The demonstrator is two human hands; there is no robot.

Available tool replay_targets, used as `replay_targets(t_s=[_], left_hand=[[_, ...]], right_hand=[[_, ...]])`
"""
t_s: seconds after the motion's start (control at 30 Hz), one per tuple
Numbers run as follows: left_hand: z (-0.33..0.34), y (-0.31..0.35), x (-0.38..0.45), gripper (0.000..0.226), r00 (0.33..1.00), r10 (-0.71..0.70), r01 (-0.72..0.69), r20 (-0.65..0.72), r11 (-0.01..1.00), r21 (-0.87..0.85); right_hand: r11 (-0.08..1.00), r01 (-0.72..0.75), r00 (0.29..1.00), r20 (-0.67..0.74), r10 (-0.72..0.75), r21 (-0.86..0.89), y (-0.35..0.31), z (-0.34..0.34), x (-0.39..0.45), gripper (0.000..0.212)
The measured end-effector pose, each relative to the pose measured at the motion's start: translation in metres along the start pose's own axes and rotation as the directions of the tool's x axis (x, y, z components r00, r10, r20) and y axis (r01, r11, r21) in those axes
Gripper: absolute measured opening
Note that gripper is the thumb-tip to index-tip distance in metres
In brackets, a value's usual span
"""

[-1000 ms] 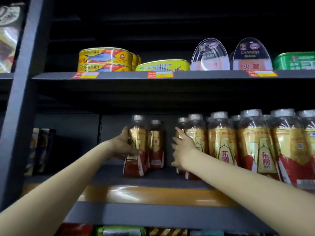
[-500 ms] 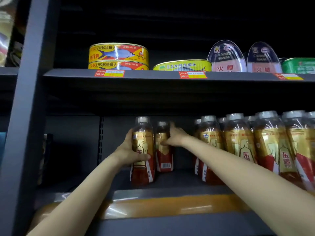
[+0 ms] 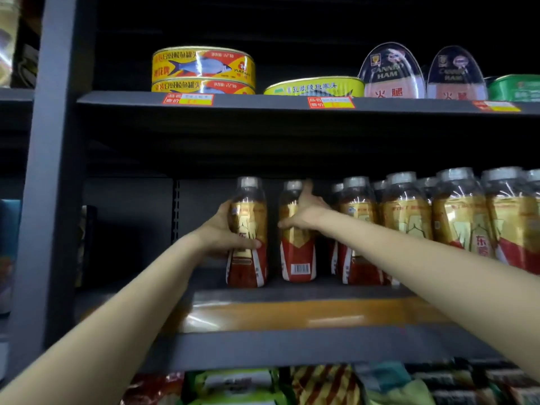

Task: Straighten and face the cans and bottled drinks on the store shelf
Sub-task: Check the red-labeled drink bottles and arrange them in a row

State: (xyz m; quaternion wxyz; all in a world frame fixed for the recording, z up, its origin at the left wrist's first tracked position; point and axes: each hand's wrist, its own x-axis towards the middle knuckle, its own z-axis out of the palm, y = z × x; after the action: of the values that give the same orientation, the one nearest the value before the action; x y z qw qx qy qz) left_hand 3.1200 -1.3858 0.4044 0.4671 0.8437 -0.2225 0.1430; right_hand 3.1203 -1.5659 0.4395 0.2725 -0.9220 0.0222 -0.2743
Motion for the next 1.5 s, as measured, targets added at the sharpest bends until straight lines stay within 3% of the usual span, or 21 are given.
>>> replay_targets(t_s=[0.2,0.33,0.47,0.57,0.67,0.9,1.1,1.2,1.3,1.37,1.5], left_hand=[[0.014,0.026,-0.018,0.105,0.998,-0.015,0.012,0.065,0.999,0.035],[0.022,0.034,-0.024,0.103,0.998,-0.009,0.008,0.065,1.000,0.012],[0.028,0.033,-0.025,0.103,0.999,0.011,-0.010,0.033,1.000,-0.015],[0.040,0.037,-0.023,0.109,0.999,0.028,-0.027,-0.032,0.999,0.031],[0.064,0.050,-0.023,0.110,0.994,0.065,-0.055,-0.082,0.991,0.125],[0.111,0.072,-0.019,0.115,0.991,0.060,-0.030,-0.122,0.972,0.233],[0.119,0.078,-0.020,0.114,0.984,-0.002,0.047,-0.179,0.967,0.250],[0.124,0.080,-0.022,0.110,0.977,-0.013,0.069,-0.211,0.963,0.260],[0.127,0.083,-0.023,0.111,0.971,-0.021,0.088,-0.238,0.957,0.275],[0.128,0.084,-0.023,0.111,0.968,-0.019,0.094,-0.251,0.953,0.290],[0.122,0.079,-0.024,0.113,0.970,-0.006,0.073,-0.244,0.961,0.266]], right_hand=[[0.976,0.069,0.980,-0.167,-0.104,-0.204,0.012,-0.008,-0.032,0.108],[0.942,0.156,0.960,-0.179,-0.215,-0.298,0.018,-0.008,-0.044,0.098],[0.882,0.260,0.904,-0.223,-0.366,-0.393,0.050,-0.038,-0.080,0.075],[0.865,0.163,0.902,-0.283,-0.325,-0.474,0.081,-0.063,-0.108,0.065],[0.824,0.065,0.933,-0.258,-0.250,-0.563,0.102,-0.071,-0.118,0.067],[0.872,0.060,0.930,-0.290,-0.226,-0.486,0.124,-0.074,-0.117,0.072],[0.848,0.175,0.909,-0.249,-0.335,-0.501,0.141,-0.087,-0.119,0.072],[0.741,0.241,0.850,-0.232,-0.473,-0.627,0.140,-0.091,-0.116,0.065],[0.668,0.326,0.802,-0.178,-0.570,-0.669,0.120,-0.097,-0.098,0.073],[0.641,0.308,0.815,-0.153,-0.559,-0.703,0.105,-0.098,-0.080,0.084],[0.673,0.252,0.907,-0.074,-0.415,-0.695,0.082,-0.099,-0.050,0.089]])
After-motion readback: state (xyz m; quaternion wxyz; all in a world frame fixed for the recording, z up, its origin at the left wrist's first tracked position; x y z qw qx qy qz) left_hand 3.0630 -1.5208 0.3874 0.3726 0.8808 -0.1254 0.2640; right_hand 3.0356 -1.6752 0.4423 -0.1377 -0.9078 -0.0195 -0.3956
